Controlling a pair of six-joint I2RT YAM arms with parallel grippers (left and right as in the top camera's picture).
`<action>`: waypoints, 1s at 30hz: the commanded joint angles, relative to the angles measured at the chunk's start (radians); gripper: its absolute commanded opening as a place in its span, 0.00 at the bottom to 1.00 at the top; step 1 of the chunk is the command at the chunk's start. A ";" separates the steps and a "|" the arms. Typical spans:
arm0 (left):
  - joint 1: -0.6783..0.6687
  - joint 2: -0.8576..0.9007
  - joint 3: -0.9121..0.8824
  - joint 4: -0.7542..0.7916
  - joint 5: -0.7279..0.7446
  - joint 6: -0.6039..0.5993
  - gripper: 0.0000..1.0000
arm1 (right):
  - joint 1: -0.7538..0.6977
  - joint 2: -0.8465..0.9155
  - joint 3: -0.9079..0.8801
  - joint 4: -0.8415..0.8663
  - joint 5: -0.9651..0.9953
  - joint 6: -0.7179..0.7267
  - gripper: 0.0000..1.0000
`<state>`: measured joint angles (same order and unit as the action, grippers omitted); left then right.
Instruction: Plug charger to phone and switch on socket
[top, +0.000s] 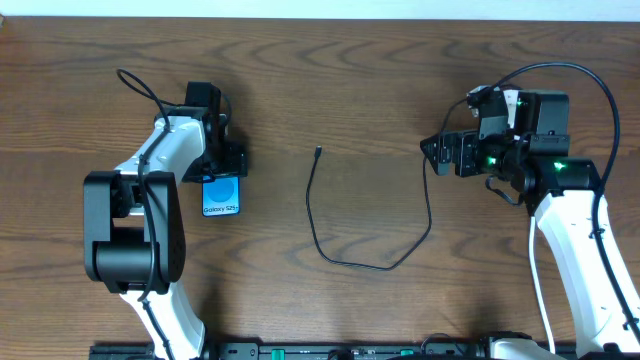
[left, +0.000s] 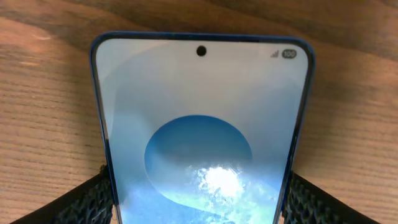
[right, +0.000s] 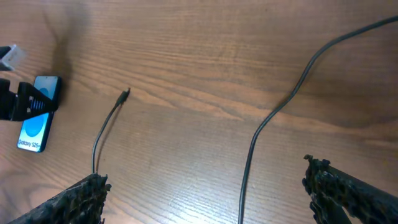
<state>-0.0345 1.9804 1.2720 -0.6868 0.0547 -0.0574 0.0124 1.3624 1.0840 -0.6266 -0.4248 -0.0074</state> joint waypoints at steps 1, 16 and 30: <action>-0.003 0.010 -0.012 -0.034 0.005 0.067 0.86 | 0.008 0.004 0.021 0.014 0.004 0.014 0.99; -0.003 0.000 -0.024 -0.037 0.005 0.079 0.80 | 0.008 0.004 0.021 0.005 0.004 0.014 0.99; -0.003 0.000 -0.020 -0.037 0.005 0.060 0.75 | 0.008 0.004 0.021 0.005 0.004 0.014 0.99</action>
<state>-0.0349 1.9762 1.2709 -0.7280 0.0616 0.0044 0.0124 1.3624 1.0840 -0.6174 -0.4244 -0.0071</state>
